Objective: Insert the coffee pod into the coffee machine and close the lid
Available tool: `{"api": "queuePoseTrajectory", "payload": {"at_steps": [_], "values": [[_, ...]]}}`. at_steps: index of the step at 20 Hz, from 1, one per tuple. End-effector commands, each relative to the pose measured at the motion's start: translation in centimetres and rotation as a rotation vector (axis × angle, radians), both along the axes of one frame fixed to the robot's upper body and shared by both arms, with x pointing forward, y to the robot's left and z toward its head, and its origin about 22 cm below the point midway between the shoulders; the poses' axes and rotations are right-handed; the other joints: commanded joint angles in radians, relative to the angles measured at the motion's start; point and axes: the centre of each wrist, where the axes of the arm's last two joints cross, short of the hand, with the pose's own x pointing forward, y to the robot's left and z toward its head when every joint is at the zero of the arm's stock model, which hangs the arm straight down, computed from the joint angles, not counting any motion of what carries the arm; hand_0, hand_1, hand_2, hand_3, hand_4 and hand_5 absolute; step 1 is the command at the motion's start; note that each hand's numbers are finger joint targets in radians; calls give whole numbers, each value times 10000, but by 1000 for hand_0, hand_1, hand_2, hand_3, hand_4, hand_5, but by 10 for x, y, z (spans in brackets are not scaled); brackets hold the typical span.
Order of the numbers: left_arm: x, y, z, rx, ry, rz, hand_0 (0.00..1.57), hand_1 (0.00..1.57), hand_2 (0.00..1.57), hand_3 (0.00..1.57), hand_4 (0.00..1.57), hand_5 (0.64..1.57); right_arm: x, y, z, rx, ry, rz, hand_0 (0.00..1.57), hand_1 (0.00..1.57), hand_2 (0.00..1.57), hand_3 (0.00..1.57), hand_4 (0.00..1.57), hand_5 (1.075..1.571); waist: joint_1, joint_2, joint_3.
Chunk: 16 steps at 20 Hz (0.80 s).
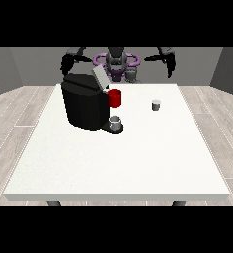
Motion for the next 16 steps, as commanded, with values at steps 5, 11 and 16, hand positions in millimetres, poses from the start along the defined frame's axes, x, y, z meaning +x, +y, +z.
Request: {"api": "queuePoseTrajectory", "payload": {"at_steps": [5, 11, 16], "values": [[36, 48, 8, 512, 735, 306, 0, 0, 0, 0, 0, 1571, 12, 13, 14, 172, -1136, 240, 0, 0, 0, 0, 158, 1571, -724, 1038, -1], [45, 69, -15, 1035, 1435, 846, 0, 0, 0, 0, 0, 1571, 7, 25, 21, 368, -1251, 555, 0, 0, 0, 0, 228, 1571, -1066, 1259, -3], [65, 69, -12, 1599, 1870, 726, 0, 0, 0, 0, 0, 1571, 17, 35, 17, 231, -1279, 285, 0, 0, 0, 0, 283, 1571, -800, 1332, 0]]}}
